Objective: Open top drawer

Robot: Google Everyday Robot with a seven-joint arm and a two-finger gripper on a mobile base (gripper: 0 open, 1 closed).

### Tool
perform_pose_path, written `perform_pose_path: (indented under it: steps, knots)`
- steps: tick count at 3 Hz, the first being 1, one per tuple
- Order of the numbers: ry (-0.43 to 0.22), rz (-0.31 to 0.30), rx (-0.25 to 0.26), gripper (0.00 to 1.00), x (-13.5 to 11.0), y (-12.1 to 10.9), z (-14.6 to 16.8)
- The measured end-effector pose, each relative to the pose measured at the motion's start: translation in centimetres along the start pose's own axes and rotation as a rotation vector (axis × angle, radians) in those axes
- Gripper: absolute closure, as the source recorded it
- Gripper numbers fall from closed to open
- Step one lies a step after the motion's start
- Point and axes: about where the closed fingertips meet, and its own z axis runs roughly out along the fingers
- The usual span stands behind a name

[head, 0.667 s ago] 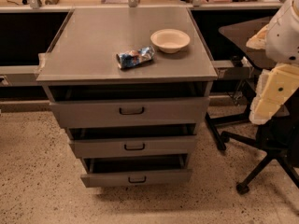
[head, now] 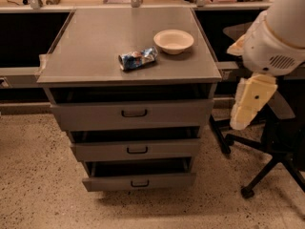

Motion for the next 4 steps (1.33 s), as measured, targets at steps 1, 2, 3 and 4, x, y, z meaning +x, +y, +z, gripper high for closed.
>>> perform_pose_path:
  steps: [1,2,3,4]
  knots:
    - [0.0,-0.168,0.015,0.0,-7.6,1.3,5.0]
    - [0.063,-0.369,-0.078,0.0,-13.5,6.6,13.2]
    - [0.119,-0.425,-0.149,0.0,-12.7,9.9,16.3]
    - [0.12,-0.424,-0.148,0.0,-12.7,9.8,16.3]
